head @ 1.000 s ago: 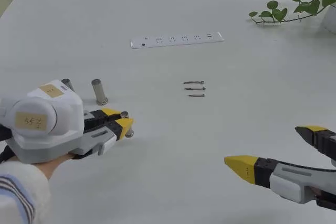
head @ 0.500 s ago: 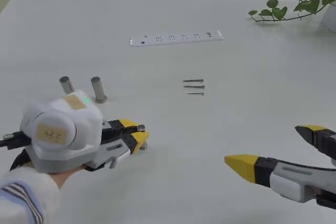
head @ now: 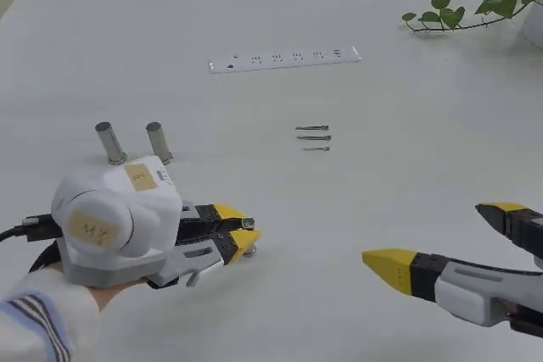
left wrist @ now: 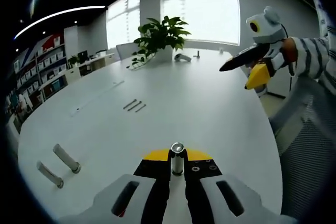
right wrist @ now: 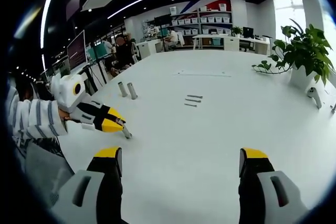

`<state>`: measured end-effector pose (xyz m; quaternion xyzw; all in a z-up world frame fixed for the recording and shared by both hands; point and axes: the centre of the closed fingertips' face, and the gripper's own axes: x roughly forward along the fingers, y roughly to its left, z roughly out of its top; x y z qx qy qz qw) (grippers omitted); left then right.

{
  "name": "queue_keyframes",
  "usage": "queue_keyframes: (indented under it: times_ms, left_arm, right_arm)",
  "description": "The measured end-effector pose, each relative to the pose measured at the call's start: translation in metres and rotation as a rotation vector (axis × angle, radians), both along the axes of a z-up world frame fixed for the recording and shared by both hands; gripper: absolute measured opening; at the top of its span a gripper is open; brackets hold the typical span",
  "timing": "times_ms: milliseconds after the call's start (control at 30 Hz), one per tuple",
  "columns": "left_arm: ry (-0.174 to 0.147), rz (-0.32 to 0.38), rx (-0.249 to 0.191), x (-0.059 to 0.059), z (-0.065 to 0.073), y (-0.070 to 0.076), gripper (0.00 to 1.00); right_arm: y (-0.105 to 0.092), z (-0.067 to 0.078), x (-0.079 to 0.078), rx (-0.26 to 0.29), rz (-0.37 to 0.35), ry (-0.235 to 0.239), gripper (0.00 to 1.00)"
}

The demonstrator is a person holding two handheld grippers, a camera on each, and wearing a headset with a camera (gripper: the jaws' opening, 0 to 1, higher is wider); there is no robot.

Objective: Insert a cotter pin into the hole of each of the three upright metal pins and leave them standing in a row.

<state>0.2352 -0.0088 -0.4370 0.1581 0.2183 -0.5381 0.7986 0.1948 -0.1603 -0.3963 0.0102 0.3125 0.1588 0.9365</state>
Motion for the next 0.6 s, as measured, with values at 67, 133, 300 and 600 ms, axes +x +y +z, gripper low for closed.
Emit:
queue_keyframes:
  times_ms: [67, 133, 300, 600]
  left_arm:
    - [-0.006, -0.015, 0.010, -0.001, -0.002, 0.000, 0.05]
    - [-0.005, -0.025, 0.010, -0.002, -0.002, -0.001, 0.05]
    - [0.004, -0.047, -0.012, -0.005, 0.000, -0.003, 0.05]
    - [0.023, -0.100, -0.010, -0.011, -0.004, -0.003, 0.05]
  right_arm:
    - [0.000, 0.000, 0.000, -0.001, 0.001, 0.001, 0.91]
    - [-0.001, -0.001, -0.001, -0.004, -0.001, 0.002, 0.91]
    - [0.000, -0.001, -0.001, -0.006, 0.000, 0.005, 0.91]
    - [-0.001, 0.000, -0.003, -0.011, -0.002, 0.008, 0.91]
